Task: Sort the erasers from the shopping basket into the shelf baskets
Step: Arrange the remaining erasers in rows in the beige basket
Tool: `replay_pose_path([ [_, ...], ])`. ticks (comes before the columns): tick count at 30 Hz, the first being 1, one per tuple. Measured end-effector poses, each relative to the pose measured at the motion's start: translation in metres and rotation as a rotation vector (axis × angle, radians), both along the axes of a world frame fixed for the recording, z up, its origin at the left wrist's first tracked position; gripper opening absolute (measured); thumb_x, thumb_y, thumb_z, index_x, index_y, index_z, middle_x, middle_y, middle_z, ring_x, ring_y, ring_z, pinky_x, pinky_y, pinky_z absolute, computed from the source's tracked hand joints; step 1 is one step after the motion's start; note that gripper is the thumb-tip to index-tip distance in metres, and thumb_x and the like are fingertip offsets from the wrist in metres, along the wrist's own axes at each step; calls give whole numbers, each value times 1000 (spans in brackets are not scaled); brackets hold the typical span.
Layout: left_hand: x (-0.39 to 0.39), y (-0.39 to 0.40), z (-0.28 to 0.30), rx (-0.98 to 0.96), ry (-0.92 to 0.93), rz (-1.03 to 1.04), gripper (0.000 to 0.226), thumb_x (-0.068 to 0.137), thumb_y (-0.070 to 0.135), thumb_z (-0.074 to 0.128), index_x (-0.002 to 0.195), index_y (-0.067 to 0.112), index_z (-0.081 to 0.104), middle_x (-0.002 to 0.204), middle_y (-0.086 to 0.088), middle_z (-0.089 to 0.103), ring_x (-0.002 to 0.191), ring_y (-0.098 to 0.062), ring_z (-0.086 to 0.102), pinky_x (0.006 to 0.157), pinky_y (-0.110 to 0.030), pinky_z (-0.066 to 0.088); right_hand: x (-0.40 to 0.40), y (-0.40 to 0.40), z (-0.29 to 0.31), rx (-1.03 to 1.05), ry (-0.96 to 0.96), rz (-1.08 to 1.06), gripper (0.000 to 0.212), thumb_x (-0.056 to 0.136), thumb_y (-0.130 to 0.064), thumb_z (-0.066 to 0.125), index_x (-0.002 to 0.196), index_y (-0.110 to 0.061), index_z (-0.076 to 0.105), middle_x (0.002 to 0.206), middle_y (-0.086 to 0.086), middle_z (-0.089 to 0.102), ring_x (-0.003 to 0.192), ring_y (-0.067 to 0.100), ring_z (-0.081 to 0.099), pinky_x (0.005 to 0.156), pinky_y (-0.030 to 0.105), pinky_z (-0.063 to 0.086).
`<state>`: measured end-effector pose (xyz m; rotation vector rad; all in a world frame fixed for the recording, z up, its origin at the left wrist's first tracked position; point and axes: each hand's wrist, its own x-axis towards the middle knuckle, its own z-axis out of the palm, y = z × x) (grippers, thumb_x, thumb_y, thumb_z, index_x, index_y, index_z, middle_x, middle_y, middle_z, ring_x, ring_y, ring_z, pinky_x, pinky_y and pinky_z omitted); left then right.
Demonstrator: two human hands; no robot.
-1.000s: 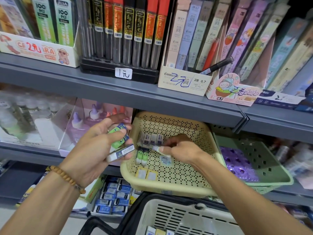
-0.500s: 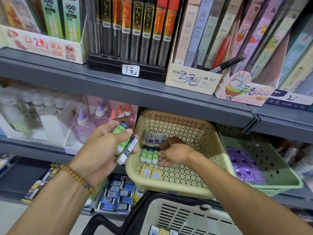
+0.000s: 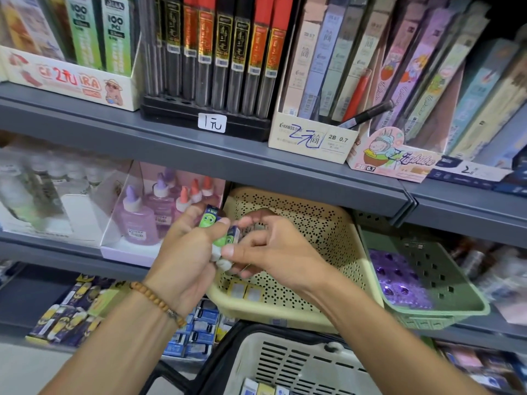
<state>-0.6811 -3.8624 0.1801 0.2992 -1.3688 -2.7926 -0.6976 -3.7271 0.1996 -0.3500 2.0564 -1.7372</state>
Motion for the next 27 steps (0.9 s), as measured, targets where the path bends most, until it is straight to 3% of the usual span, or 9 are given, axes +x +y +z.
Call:
replay_pose_path([
  [3,0,2,2,74,13,5,27,94,-9,47,115,7,54,103,-15,64,85,-20,72,71,-34,60,-4,9,-5,42,-22,-15,44,81,8,71,115,-9,50,63,0,63,55,15,61,50,23,51],
  [6,-3,-2,2,78,-57,55,51,93,-6,53,140,8,40,122,-13,56,96,-25,71,77,-33,59,-17,28,-11,100,-55,-140,28,84,5,68,105,-12,60,65,4,69,55,14,63,49,21,51],
  [9,-2,-9,2,81,-83,62,65,91,-4,56,148,8,29,124,-18,54,91,-30,73,67,-31,61,-39,46,-24,272,-65,-308,17,87,-3,69,103,-8,64,65,10,72,55,16,67,52,22,53],
  [14,1,-14,2,44,-106,73,66,86,-2,63,144,7,31,115,-20,61,78,-24,74,55,-24,57,-61,47,-56,627,-193,-199,17,93,-18,66,97,-2,70,79,13,75,62,13,69,68,26,59],
  [16,1,-14,1,28,-115,52,62,88,-1,62,142,-1,32,117,-24,60,73,-21,73,52,-22,54,-64,44,-62,679,-172,-186,19,92,-20,67,97,-1,70,82,14,76,58,11,67,60,21,56],
  [20,-1,-18,3,44,-111,13,26,91,-6,50,113,4,43,105,-37,59,68,-22,72,50,-25,54,-64,43,-62,737,-142,-166,11,89,-18,72,88,-9,65,86,13,76,78,18,74,80,32,60],
  [22,-1,-19,3,54,-98,3,39,91,-9,48,126,6,41,102,-33,62,71,-24,73,52,-25,55,-63,42,-60,712,-155,-161,13,89,-15,72,94,-13,60,88,13,75,76,16,74,74,26,60],
  [24,0,-18,2,54,-94,11,63,90,-12,47,145,7,25,104,-31,65,78,-25,74,55,-27,57,-62,40,-58,640,-173,-173,27,87,-8,72,109,-11,58,84,13,73,65,12,71,60,20,58],
  [27,2,-19,4,58,-85,18,69,90,-16,46,148,12,22,113,-31,60,83,-27,74,57,-29,58,-61,35,-59,623,-151,-155,36,85,-3,73,117,-8,57,84,11,71,67,12,72,61,21,59],
])
